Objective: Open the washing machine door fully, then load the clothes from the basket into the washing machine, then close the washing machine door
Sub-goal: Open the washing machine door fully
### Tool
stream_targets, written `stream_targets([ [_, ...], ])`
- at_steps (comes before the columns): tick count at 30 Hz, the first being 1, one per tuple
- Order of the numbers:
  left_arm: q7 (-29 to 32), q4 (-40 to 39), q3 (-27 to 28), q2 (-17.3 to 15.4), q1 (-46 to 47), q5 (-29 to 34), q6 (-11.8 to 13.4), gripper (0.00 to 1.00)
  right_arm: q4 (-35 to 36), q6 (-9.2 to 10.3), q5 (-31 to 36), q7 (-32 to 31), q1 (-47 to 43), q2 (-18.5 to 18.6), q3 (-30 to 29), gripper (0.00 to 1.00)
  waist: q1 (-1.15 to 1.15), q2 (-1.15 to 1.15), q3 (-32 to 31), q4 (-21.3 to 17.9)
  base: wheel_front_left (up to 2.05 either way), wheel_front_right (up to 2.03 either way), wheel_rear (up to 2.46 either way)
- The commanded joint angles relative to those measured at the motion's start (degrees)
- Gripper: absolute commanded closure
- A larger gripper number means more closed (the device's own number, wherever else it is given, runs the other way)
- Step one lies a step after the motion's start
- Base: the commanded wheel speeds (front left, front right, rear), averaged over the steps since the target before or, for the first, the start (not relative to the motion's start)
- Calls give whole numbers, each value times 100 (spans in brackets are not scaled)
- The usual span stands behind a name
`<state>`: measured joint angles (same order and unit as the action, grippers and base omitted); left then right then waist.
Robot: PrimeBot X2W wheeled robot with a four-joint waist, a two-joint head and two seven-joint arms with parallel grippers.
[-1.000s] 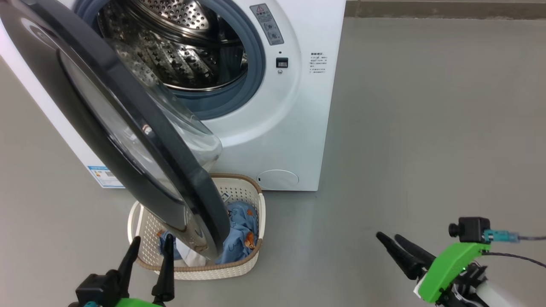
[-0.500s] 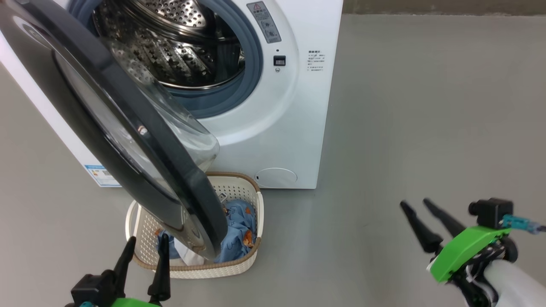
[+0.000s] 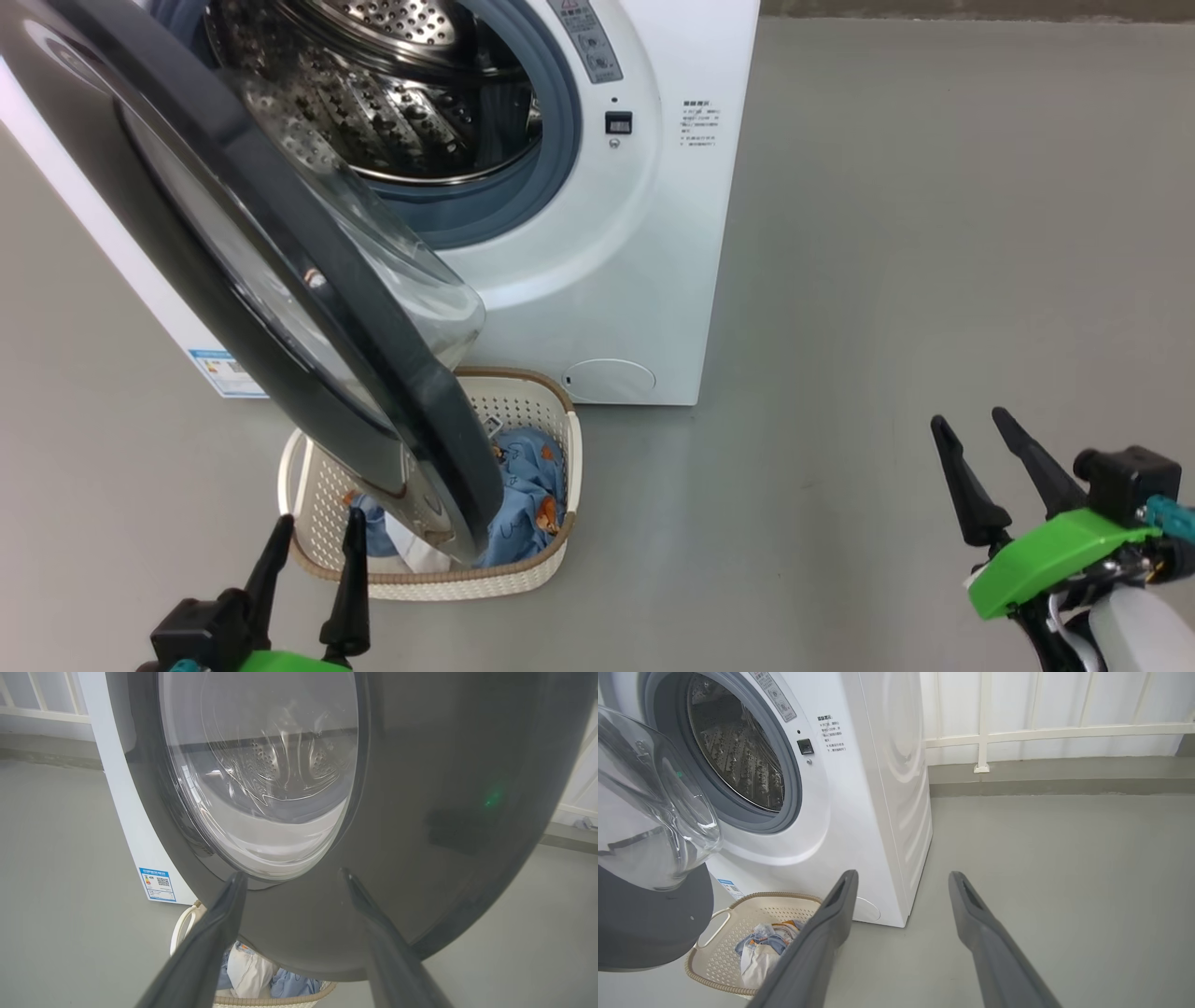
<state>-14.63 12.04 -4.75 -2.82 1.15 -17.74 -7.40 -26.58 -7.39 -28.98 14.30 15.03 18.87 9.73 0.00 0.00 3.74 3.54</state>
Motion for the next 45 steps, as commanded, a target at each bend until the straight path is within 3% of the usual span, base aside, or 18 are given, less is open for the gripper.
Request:
stream_targets([
  [1, -37, -154, 203, -75, 170, 86, -9, 0, 172, -10, 133, 69, -125, 10, 9, 0, 0, 0, -11, 8, 0, 0, 0],
  [10, -37, -152, 213, -77, 167, 88, -9, 0, 227, -10, 856, 69, -607, -323, -436, 0, 0, 0, -19, 43, 0, 0, 0],
  [22, -37, -136, 210, -82, 199, 98, -9, 0, 307, -10, 1142, 70, -780, -499, -673, 0, 0, 0, 2, 56, 0, 0, 0],
  [23, -37, -132, 210, -81, 203, 93, -9, 28, 314, -10, 1147, 70, -782, -500, -684, 0, 0, 0, 1, 59, 0, 0, 0],
  [24, -37, -122, 212, -79, 206, 81, -9, 73, 323, -10, 1153, 70, -784, -499, -696, 0, 0, 0, -2, 63, 0, 0, 0],
  [25, -37, -118, 223, -75, 217, 51, -9, 100, 331, -10, 1160, 70, -790, -500, -709, 0, 0, 0, -8, 70, 0, 0, 0],
  [33, -37, -526, 483, -37, 358, -169, -9, 100, 365, -10, 1188, 70, -865, -508, -776, 0, 0, 0, -71, 137, 0, 0, 0],
  [38, -37, -1626, 621, -12, 528, -165, 1, 100, 401, -10, 1216, 70, -880, -518, -800, 0, 0, 0, -65, 183, 0, 0, 0],
  [45, -37, -3127, -226, -8, 676, -214, 337, 100, 465, -10, 1210, 70, -877, -516, -757, 0, 0, 0, -19, 170, 0, 0, 0],
])
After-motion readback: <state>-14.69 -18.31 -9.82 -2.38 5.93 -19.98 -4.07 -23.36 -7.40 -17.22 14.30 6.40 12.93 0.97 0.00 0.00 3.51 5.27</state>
